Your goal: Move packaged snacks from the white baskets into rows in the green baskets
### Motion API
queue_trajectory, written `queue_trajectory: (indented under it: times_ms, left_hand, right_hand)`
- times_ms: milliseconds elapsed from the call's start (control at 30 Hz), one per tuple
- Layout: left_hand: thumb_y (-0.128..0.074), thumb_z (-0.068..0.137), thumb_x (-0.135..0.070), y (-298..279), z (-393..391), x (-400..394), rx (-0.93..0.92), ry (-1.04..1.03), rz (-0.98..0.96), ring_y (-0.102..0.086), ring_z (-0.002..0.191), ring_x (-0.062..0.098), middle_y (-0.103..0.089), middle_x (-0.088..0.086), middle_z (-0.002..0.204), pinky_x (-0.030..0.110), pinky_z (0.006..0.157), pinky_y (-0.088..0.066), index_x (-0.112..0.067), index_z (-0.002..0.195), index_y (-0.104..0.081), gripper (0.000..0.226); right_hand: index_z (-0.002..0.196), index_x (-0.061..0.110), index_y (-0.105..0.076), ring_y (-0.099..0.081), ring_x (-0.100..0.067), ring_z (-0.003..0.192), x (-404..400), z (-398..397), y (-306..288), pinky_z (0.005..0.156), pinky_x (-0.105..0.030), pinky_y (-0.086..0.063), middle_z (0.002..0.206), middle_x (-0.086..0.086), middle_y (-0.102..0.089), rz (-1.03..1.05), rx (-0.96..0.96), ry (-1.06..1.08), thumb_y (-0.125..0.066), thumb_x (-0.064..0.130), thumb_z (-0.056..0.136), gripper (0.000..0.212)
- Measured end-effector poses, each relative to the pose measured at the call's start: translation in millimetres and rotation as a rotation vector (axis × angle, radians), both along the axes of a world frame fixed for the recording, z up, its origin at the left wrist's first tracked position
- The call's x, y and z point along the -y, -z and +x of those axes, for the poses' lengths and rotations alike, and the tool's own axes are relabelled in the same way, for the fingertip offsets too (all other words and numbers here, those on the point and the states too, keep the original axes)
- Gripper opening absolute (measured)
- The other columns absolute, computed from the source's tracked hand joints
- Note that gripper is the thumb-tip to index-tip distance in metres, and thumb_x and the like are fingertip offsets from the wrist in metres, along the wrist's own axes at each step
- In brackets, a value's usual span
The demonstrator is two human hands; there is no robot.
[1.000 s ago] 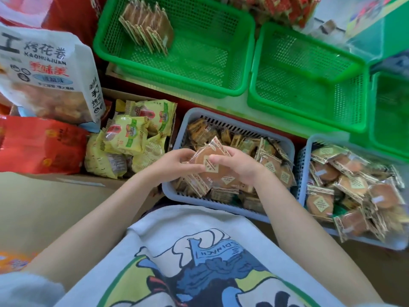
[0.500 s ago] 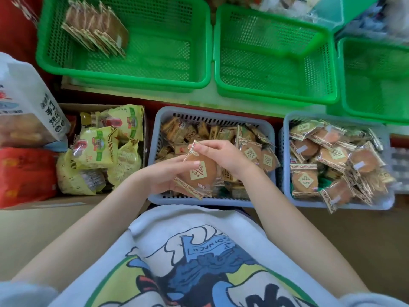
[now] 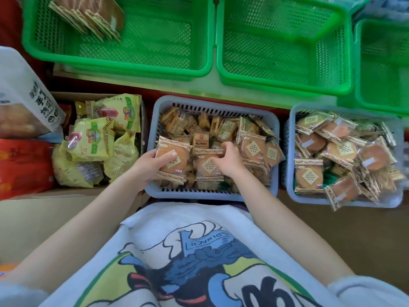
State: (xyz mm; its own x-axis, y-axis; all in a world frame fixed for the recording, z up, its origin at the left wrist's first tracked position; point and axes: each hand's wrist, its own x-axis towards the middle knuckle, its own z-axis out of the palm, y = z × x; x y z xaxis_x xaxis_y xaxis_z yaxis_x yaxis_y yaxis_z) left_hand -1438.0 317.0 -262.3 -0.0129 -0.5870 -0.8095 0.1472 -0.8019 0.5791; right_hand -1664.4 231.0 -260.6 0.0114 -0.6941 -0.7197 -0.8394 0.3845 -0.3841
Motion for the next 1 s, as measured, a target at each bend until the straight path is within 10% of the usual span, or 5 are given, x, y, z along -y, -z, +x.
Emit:
queue_trajectory:
  times_ms: [233, 533, 733, 867, 1000]
  left_hand:
    - [-0.073, 0.088, -0.042, 2.4, -2.0, -5.1, 0.097, -0.069, 0.023, -0.074, 0.092, 0.020, -0.077, 0.002, 0.102, 0.031, 0.077, -0.057, -0.017, 0.115, -0.066, 0.038]
    - [-0.070, 0.091, -0.040, -33.5, -0.1, 12.2, 0.078, -0.110, -0.093, -0.075, 0.082, 0.010, -0.078, -0.004, 0.097, 0.022, 0.066, -0.055, -0.024, 0.114, -0.066, 0.028]
    - [-0.052, 0.095, -0.058, -83.4, -1.1, 48.2, 0.131, -0.122, -0.266, -0.056, 0.095, 0.000, -0.060, -0.025, 0.101, 0.027, 0.088, -0.040, -0.033, 0.112, -0.057, 0.030]
    - [-0.054, 0.084, -0.075, -105.4, 3.9, 67.5, 0.099, -0.155, -0.363, -0.052, 0.121, 0.011, -0.053, -0.015, 0.134, 0.037, 0.099, -0.038, -0.023, 0.140, -0.046, 0.077]
    - [-0.067, 0.085, -0.055, -115.6, 16.3, 75.3, -0.008, -0.151, -0.422, -0.069, 0.096, 0.008, -0.070, 0.000, 0.113, 0.034, 0.090, -0.048, -0.026, 0.123, -0.053, 0.050]
  right_hand:
    - [0.145, 0.014, -0.029, -0.057, -0.024, 0.099, -17.2, 17.3, 10.0, 0.050, -0.016, -0.030, 0.145, -0.014, -0.039, -0.093, -0.056, 0.150, -0.078, 0.024, 0.088, 0.076]
    - [0.117, 0.004, -0.063, -0.069, -0.030, 0.105, 16.9, -1.6, -43.4, 0.099, -0.047, -0.054, 0.112, -0.011, -0.073, 0.184, 0.483, 0.584, -0.077, 0.024, 0.087, 0.039]
    - [0.112, 0.015, -0.066, -0.070, -0.019, 0.100, 45.7, 32.4, -115.2, 0.091, -0.034, -0.054, 0.099, -0.001, -0.077, 0.056, 0.775, 0.439, -0.059, 0.036, 0.099, 0.025]
    - [0.154, 0.021, -0.026, -0.049, -0.026, 0.136, 45.8, 74.8, -129.1, 0.115, -0.051, -0.036, 0.147, -0.006, -0.052, -0.008, 0.703, 0.268, -0.055, 0.066, 0.091, 0.083]
    - [0.159, 0.027, 0.012, -0.024, -0.026, 0.150, 48.4, 98.6, -131.7, 0.120, -0.047, -0.021, 0.165, -0.003, -0.022, -0.015, 0.635, 0.124, -0.041, 0.066, 0.096, 0.091]
